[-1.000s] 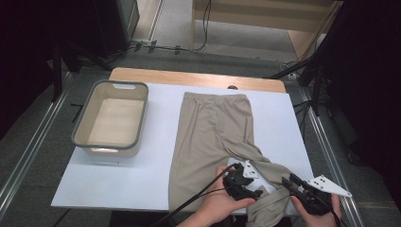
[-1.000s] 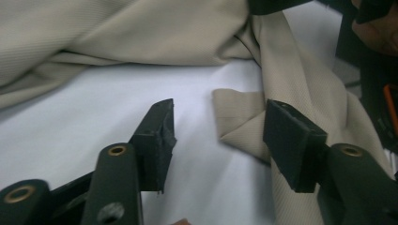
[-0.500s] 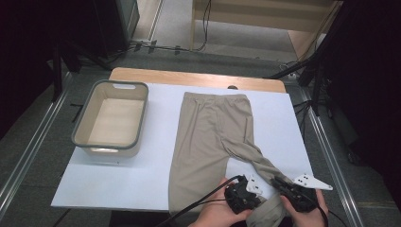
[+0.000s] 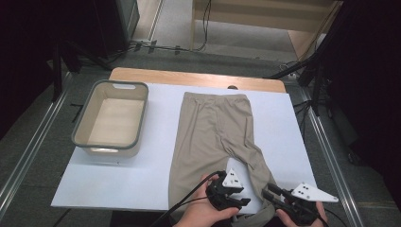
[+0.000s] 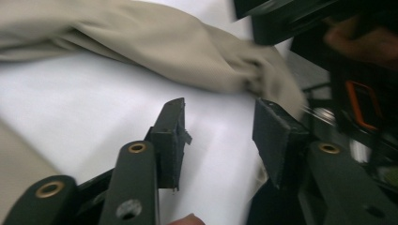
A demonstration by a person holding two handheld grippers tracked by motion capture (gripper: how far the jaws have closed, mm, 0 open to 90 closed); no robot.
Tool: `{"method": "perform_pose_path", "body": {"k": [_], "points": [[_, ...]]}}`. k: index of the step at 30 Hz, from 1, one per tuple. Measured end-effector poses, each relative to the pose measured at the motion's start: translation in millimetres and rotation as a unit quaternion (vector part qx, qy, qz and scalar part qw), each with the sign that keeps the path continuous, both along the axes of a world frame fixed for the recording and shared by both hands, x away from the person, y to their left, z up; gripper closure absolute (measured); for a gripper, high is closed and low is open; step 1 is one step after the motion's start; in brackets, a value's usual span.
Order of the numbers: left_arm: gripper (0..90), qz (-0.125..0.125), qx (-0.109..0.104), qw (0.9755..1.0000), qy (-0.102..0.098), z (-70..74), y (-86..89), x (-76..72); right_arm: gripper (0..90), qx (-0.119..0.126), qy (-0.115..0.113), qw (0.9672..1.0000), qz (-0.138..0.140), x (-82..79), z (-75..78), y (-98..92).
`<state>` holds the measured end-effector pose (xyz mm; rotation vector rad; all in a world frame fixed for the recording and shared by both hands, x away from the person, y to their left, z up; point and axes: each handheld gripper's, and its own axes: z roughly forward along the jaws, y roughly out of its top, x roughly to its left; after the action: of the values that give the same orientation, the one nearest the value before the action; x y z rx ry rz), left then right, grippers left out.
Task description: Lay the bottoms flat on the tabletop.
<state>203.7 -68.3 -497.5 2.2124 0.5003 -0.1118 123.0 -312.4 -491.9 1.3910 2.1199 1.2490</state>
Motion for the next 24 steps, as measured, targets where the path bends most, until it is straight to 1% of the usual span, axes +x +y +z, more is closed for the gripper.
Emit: {"method": "perform_pose_path", "body": {"k": [1,2,3,5,7,10,11,12,13,14,15,16,17,18,19,20,22,24], "points": [[53.3,0.006,0.0,1.0,0.0,-1.0,-2.5,3.4,58.8,0.003,-0.001,0.9998,-0.021,0.6,-0.7,-5.2],[53.1,0.014,0.004,0.9999,-0.005,-1.8,-5.0,6.6,58.8,-0.001,-0.001,0.9992,-0.041,2.0,-2.5,-10.5],[53.2,0.02,0.005,0.9998,-0.005,-3.1,-8.2,9.3,58.8,-0.003,0.004,0.9983,-0.058,4.2,-5.8,-15.0],[53.1,0.028,0.014,0.9995,-0.007,-5.2,-14.5,13.8,57.9,-0.008,0.02,0.9963,-0.083,9.6,-14.8,-20.8],[53.0,0.029,0.013,0.9995,-0.006,-5.9,-20.2,15.9,55.9,-0.019,0.03,0.9953,-0.09,14.4,-22.7,-21.5],[52.7,0.029,0.016,0.9994,-0.011,-5.7,-28.7,17.1,55.6,-0.036,0.039,0.9946,-0.089,19.7,-29.6,-18.4],[52.7,0.029,0.013,0.9994,-0.01,-5.6,-31.2,17.6,56.0,-0.046,0.043,0.9936,-0.094,21.4,-31.7,-17.7],[52.8,0.028,0.014,0.9994,-0.013,-5.0,-32.6,18.4,59.9,-0.058,0.046,0.9922,-0.101,22.6,-33.9,-17.4],[52.7,0.03,0.011,0.9994,-0.012,-4.4,-33.4,19.0,63.6,-0.06,0.045,0.9921,-0.1,23.3,-35.8,-17.4],[52.8,0.029,0.006,0.9995,-0.01,-3.5,-33.0,20.0,71.5,-0.06,0.042,0.9921,-0.101,23.3,-36.1,-17.6],[52.8,0.029,0.004,0.9995,-0.008,-2.0,-31.8,21.1,81.6,-0.06,0.044,0.9927,-0.095,23.5,-35.8,-18.2],[51.8,0.031,0.001,0.9995,-0.005,-0.1,-30.5,21.6,86.0,-0.06,0.05,0.993,-0.088,23.7,-34.9,-19.0],[48.6,0.031,-0.004,0.9995,-0.007,1.4,-29.0,22.1,87.0,-0.064,0.05,0.9928,-0.088,23.9,-34.2,-19.6],[46.7,0.031,-0.006,0.9994,-0.013,3.4,-26.7,22.7,87.4,-0.069,0.049,0.9919,-0.094,24.3,-33.5,-20.8],[45.5,0.03,-0.012,0.9994,-0.011,5.4,-23.9,23.9,87.6,-0.074,0.046,0.9913,-0.099,25.2,-33.1,-23.9],[44.4,0.032,-0.018,0.9993,-0.01,7.2,-21.1,25.2,87.6,-0.073,0.043,0.9903,-0.11,26.4,-33.1,-28.0],[42.5,0.038,-0.025,0.9989,-0.015,10.6,-14.8,27.9,87.5,-0.074,0.04,0.9872,-0.136,30.1,-35.2,-37.7],[39.4,0.042,-0.033,0.9985,-0.011,13.3,-8.0,31.4,86.4,-0.049,0.045,0.9875,-0.143,32.1,-37.2,-46.3]]}}
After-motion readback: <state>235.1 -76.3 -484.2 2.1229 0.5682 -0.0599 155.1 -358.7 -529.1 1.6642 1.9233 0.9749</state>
